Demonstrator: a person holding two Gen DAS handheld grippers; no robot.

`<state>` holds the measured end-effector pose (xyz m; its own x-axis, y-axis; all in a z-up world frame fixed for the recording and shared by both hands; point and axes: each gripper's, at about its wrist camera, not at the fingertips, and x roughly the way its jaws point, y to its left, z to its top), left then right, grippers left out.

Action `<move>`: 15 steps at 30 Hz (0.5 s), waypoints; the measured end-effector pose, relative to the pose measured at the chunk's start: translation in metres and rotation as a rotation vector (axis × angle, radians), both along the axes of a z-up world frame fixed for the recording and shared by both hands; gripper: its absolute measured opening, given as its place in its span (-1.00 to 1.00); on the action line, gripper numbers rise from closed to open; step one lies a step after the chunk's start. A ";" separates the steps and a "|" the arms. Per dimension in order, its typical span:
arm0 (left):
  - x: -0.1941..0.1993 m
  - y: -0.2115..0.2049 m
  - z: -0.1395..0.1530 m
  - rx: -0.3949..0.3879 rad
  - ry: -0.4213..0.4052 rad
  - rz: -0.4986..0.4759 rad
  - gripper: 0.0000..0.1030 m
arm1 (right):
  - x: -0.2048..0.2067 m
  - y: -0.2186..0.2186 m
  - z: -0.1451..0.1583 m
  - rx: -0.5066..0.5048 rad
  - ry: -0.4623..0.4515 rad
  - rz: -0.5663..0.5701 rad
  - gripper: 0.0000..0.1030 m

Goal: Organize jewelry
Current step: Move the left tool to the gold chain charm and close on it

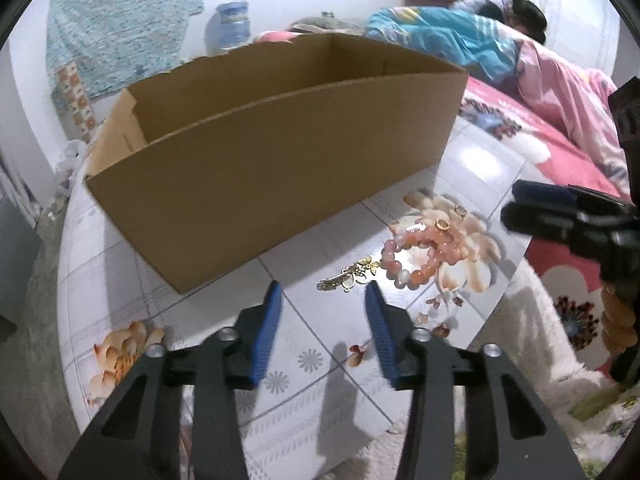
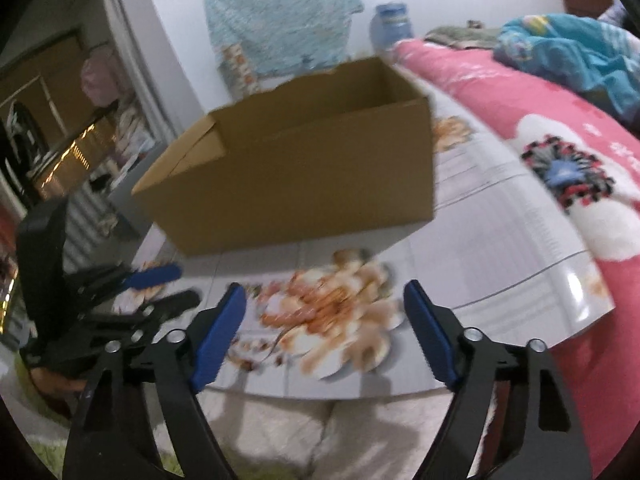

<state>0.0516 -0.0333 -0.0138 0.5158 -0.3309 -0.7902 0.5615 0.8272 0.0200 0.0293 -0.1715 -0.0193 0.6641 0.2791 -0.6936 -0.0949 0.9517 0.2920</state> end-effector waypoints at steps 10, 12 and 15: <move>0.020 -0.016 -0.017 0.079 0.018 -0.119 -0.63 | 0.010 0.030 -0.012 0.009 0.058 0.075 0.29; 0.022 -0.016 -0.019 0.076 0.031 -0.138 -0.63 | 0.013 0.031 -0.013 0.006 0.063 0.077 0.29; 0.026 -0.019 -0.023 0.084 0.045 -0.162 -0.63 | 0.019 0.032 -0.018 0.012 0.078 0.075 0.29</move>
